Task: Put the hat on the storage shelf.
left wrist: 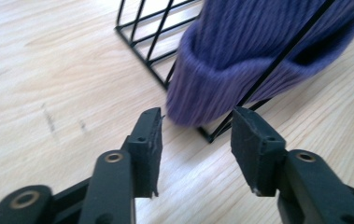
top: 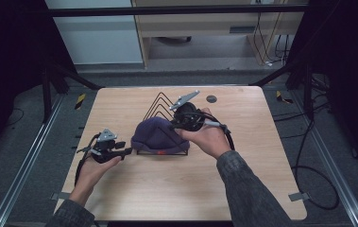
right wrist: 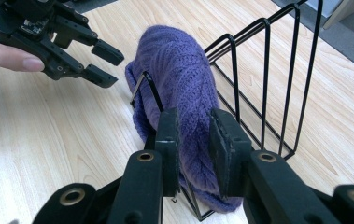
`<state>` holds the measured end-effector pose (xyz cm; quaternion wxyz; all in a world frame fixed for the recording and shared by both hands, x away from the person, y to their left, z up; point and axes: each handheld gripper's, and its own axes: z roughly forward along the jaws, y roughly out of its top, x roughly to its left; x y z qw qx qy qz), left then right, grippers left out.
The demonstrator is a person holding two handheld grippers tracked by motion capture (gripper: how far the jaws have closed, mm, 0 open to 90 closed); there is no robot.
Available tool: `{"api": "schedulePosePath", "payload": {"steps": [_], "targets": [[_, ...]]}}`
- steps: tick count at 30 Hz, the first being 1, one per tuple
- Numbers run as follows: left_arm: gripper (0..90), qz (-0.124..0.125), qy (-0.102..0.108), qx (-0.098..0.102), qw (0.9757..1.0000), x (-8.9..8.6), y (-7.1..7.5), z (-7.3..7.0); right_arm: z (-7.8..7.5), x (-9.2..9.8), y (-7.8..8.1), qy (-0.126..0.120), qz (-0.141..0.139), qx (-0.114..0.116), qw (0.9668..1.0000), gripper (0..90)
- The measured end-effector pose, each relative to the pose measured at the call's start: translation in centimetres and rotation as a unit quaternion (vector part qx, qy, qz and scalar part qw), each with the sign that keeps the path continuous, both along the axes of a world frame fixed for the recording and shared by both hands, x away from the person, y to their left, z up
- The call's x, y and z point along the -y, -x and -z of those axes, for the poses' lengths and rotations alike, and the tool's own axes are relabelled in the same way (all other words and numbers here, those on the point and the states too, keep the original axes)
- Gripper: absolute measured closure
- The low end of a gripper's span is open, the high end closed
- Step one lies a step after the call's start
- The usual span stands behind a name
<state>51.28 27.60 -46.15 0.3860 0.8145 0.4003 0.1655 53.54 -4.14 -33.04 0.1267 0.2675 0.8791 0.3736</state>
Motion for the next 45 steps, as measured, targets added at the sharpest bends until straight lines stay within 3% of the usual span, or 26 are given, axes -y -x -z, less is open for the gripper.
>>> {"api": "schedulePosePath", "payload": {"steps": [8,11,17,22,26,31,34,40,45], "targets": [[41.9,-0.049,-0.012,-0.003,0.9987,-1.8,0.8,0.5,-0.4,0.6,0.4,-0.007,0.002,0.005,1.0000,73.1],[34.1,-0.060,-0.036,-0.015,0.9975,-1.9,0.8,1.1,-0.5,0.8,0.5,-0.010,0.005,0.007,0.9999,72.4],[22.5,-0.086,-0.043,-0.034,0.9948,-2.2,0.7,1.9,-0.7,1.4,1.0,-0.021,0.009,0.013,0.9997,68.6],[15.0,-0.095,-0.059,-0.054,0.9922,-2.5,0.5,2.6,-0.9,2.1,1.3,-0.029,0.025,0.018,0.9991,55.8],[8.7,-0.118,-0.058,-0.068,0.9890,-3.0,0.2,3.1,-1.1,3.1,1.6,-0.044,0.048,0.032,0.9974,40.9],[5.8,-0.118,-0.049,-0.076,0.9888,-3.0,0.2,3.3,-1.3,5.2,1.9,-0.059,0.080,0.050,0.9938,26.5],[4.2,-0.111,-0.059,-0.072,0.9894,-2.8,0.3,3.4,-1.2,6.6,2.1,-0.064,0.098,0.056,0.9916,21.2],[2.5,-0.106,-0.063,-0.068,0.9901,-2.8,0.4,3.6,-0.8,9.4,3.1,-0.077,0.124,0.066,0.9871,14.7],[0.7,-0.104,-0.073,-0.064,0.9899,-2.5,0.5,3.7,0.4,11.9,4.2,-0.078,0.145,0.065,0.9841,11.7]]}}
